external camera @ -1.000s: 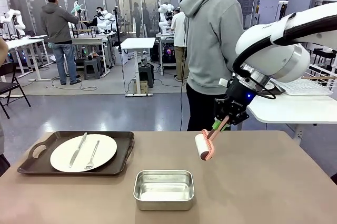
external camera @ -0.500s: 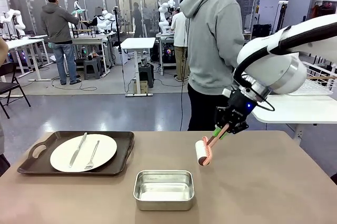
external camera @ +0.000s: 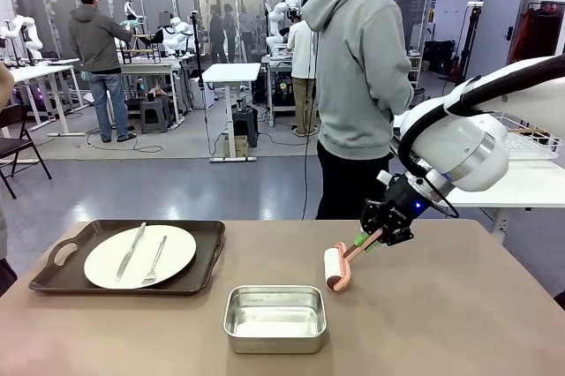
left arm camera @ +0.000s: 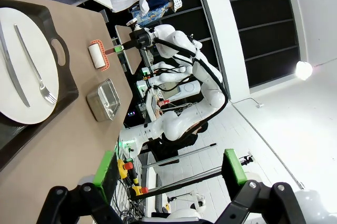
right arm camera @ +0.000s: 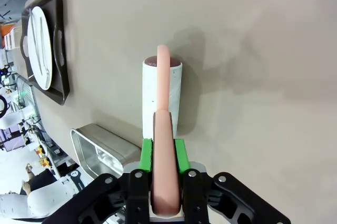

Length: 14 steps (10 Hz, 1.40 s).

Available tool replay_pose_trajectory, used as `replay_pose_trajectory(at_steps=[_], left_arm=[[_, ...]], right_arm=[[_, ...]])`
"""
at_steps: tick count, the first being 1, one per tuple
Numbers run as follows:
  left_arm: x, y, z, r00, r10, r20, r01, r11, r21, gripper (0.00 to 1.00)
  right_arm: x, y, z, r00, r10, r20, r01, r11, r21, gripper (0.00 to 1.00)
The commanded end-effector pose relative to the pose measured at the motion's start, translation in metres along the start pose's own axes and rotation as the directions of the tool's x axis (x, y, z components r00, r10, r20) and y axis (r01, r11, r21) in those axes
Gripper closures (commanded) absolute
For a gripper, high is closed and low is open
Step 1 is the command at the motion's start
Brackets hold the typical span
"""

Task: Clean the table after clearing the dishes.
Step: When the left (or right) Handle tray is removed, use the left hand (or right hand) to clean the left (or right) side of the table with the Lint Roller.

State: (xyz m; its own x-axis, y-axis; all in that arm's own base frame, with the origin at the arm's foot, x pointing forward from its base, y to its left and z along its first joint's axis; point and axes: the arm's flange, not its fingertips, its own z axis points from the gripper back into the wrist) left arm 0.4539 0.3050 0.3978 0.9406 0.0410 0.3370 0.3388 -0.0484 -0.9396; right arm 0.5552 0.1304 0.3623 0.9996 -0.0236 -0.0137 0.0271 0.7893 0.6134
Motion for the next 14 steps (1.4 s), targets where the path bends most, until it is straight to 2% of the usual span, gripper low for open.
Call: replay_pose_trajectory(at_steps=[1,3,5,8,10,13,14], left_arm=[[-0.005,-0.003,-0.001,1.000,-0.013,0.005,0.013,1.000,0.014,0.00],[-0.005,-0.003,-0.001,1.000,-0.013,0.005,0.013,1.000,0.014,0.00],[-0.005,-0.003,-0.001,1.000,-0.013,0.005,0.013,1.000,0.014,0.00],[-0.005,-0.003,-0.001,1.000,-0.013,0.005,0.013,1.000,0.014,0.00],[-0.005,-0.003,-0.001,1.000,-0.013,0.005,0.013,1.000,0.014,0.00],[-0.005,-0.003,-0.001,1.000,-0.013,0.005,0.013,1.000,0.014,0.00],[-0.005,-0.003,-0.001,1.000,-0.013,0.005,0.013,1.000,0.014,0.00]], right_arm=[[-0.005,-0.009,-0.009,0.999,0.042,0.013,-0.043,0.999,0.023,0.79],[0.001,-0.030,-0.016,0.999,0.015,-0.051,-0.015,1.000,-0.015,0.79],[0.005,-0.057,-0.013,1.000,-0.004,-0.014,0.003,1.000,-0.025,0.79],[0.000,-0.098,0.004,0.998,-0.026,-0.058,0.020,0.996,-0.089,0.79],[-0.005,-0.126,0.023,0.996,-0.020,-0.085,0.013,0.996,-0.088,0.79],[-0.018,-0.157,0.054,0.996,-0.091,-0.027,0.082,0.970,-0.229,0.79],[-0.024,-0.164,0.067,0.996,-0.077,-0.050,0.060,0.957,-0.284,0.79]])
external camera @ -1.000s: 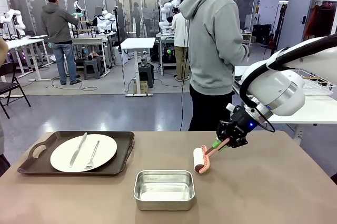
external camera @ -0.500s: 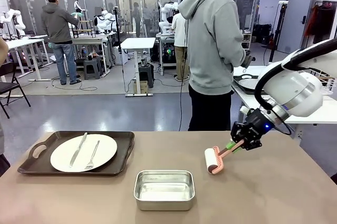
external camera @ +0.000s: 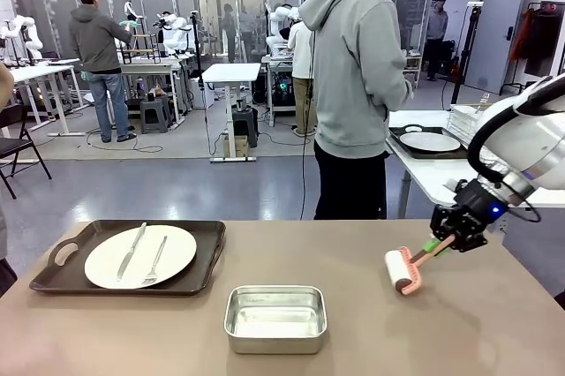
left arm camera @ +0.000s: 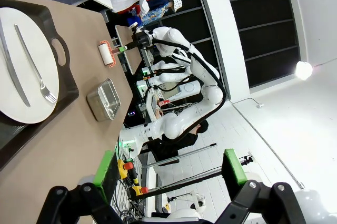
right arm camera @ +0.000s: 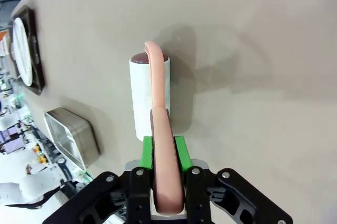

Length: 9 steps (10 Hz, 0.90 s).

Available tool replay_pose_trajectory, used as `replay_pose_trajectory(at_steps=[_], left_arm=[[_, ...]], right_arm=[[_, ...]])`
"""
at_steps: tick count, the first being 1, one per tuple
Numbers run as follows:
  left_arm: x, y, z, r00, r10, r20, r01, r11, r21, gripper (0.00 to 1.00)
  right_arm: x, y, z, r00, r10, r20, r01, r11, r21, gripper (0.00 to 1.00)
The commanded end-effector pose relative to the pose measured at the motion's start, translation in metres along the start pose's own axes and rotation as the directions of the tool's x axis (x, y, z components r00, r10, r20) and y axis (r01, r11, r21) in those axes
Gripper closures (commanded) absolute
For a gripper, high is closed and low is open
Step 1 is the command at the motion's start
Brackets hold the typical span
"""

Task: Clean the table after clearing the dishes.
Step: When the left (or right) Handle tray is removed, use the left hand (or right hand) to clean the left (or right) side of the table with the Lint Roller.

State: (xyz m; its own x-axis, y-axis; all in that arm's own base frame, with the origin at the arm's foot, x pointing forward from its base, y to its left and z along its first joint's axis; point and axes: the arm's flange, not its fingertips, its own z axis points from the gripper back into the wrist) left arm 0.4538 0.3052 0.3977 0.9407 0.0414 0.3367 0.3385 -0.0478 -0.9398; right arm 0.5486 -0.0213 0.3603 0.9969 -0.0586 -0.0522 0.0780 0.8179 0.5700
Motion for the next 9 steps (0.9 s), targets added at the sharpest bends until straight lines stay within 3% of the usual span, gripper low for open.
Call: replay_pose_trajectory(at_steps=[1,6,9], left_arm=[[-0.005,-0.003,-0.002,1.000,-0.014,0.004,0.014,1.000,0.014,0.00],[-0.005,-0.003,-0.002,1.000,-0.014,0.004,0.014,1.000,0.014,0.00],[-0.005,-0.003,-0.002,1.000,-0.014,0.004,0.014,1.000,0.014,0.00]], right_arm=[[-0.022,-0.045,-0.015,0.998,-0.063,-0.025,0.053,0.959,-0.279,0.79],[-0.022,-0.046,0.032,0.985,-0.136,-0.104,0.072,0.879,-0.471,0.79],[-0.021,-0.032,0.047,0.974,-0.224,-0.044,0.159,0.806,-0.570,0.79]])
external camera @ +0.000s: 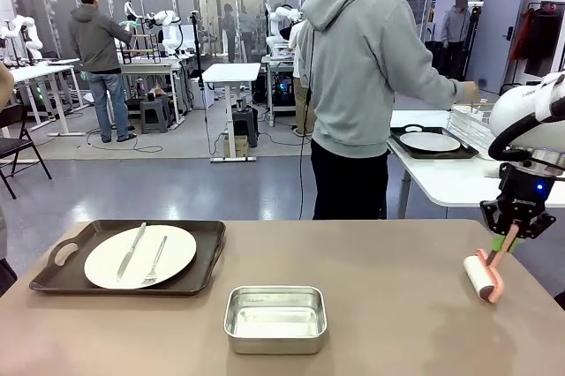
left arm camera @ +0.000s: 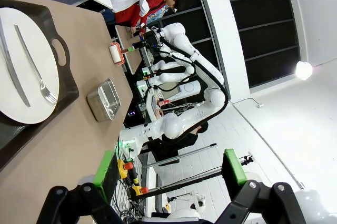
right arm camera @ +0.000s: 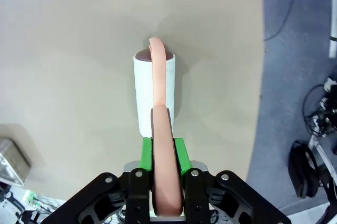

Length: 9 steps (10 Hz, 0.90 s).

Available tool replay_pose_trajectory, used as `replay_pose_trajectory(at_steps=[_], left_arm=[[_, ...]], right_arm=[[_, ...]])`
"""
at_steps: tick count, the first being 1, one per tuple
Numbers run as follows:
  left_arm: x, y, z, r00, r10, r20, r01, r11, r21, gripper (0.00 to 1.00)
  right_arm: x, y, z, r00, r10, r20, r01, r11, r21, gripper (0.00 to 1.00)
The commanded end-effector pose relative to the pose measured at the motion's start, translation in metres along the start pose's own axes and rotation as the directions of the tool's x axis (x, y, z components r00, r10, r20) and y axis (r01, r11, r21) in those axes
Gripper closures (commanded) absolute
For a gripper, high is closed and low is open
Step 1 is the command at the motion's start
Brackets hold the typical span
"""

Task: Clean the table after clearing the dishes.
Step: When the left (or right) Handle tray is removed, use the left hand (or right hand) to clean the left (or right) side of the table with the Lint Roller.

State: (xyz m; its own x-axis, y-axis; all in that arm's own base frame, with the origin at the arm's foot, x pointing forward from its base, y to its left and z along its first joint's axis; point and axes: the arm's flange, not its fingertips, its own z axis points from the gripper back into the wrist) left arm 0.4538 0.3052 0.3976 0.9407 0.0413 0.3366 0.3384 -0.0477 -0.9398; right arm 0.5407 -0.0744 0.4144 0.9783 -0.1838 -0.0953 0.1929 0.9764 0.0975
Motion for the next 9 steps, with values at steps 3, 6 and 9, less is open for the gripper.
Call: replay_pose_trajectory(at_steps=[3,6,9], left_arm=[[-0.005,-0.004,-0.002,1.000,-0.014,0.004,0.014,1.000,0.014,0.00],[-0.005,-0.004,-0.002,1.000,-0.014,0.004,0.014,1.000,0.014,0.00],[-0.005,-0.004,-0.002,1.000,-0.014,0.004,0.014,1.000,0.014,0.00]], right_arm=[[-0.021,0.011,-0.007,0.999,-0.039,-0.031,0.034,0.990,-0.138,0.79],[-0.045,0.034,0.037,1.000,-0.014,0.019,0.019,0.966,-0.256,0.79],[-0.068,0.044,0.069,0.996,-0.004,0.087,0.027,0.963,-0.270,0.79]])
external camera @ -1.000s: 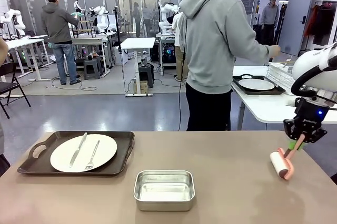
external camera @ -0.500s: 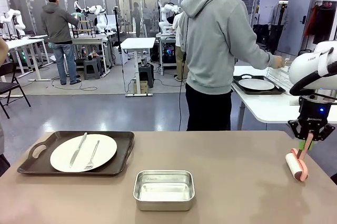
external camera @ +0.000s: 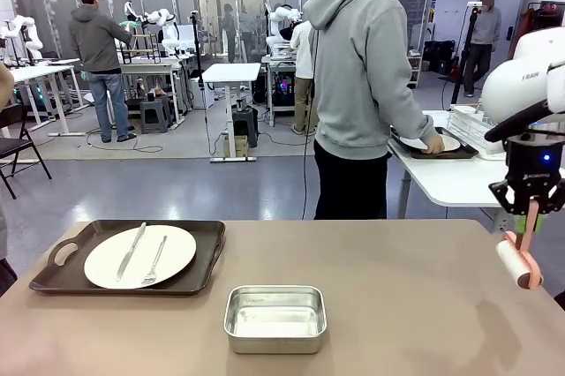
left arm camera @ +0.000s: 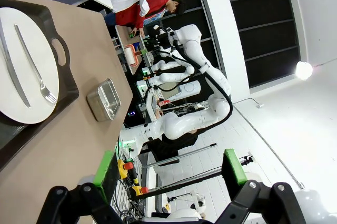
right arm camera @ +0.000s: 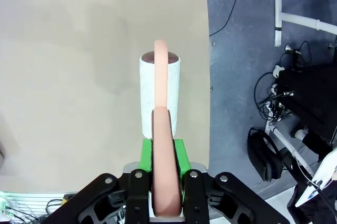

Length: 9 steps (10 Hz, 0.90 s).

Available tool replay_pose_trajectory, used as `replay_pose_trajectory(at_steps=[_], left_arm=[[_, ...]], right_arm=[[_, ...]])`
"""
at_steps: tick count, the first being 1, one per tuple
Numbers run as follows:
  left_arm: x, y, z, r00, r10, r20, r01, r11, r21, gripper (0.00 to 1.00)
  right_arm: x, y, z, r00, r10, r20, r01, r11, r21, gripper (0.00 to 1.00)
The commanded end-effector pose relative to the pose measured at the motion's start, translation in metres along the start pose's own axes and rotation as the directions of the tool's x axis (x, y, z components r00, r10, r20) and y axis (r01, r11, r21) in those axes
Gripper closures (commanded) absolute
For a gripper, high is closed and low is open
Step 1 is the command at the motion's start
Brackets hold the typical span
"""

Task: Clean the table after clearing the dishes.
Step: When the left (or right) Handle tray is removed, use the left hand (or right hand) to clean the left (or right) side of the table with the Lint Roller.

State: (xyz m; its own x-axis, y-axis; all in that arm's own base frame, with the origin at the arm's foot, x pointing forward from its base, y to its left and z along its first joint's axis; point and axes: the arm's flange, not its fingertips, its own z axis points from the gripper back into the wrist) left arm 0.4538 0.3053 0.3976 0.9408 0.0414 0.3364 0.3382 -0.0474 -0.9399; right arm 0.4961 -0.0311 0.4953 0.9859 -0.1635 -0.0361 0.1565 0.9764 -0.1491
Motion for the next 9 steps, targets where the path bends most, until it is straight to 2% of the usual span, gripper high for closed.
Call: replay_pose_trajectory(at_steps=[1,2,9], left_arm=[[-0.0052,-0.0036,-0.0016,1.000,-0.014,0.004,0.014,1.000,0.013,0.00],[-0.0052,-0.0036,-0.0016,1.000,-0.014,0.004,0.014,1.000,0.013,0.00],[-0.0052,-0.0036,-0.0016,1.000,-0.014,0.004,0.014,1.000,0.013,0.00]], right_arm=[[-0.0077,0.0044,0.0016,0.999,-0.023,0.032,0.023,1.000,0.003,0.79],[0.0000,0.0000,0.0000,1.000,0.000,0.000,0.000,1.000,0.000,0.79],[0.0000,0.0000,0.0000,1.000,0.000,0.000,0.000,1.000,0.000,0.79]])
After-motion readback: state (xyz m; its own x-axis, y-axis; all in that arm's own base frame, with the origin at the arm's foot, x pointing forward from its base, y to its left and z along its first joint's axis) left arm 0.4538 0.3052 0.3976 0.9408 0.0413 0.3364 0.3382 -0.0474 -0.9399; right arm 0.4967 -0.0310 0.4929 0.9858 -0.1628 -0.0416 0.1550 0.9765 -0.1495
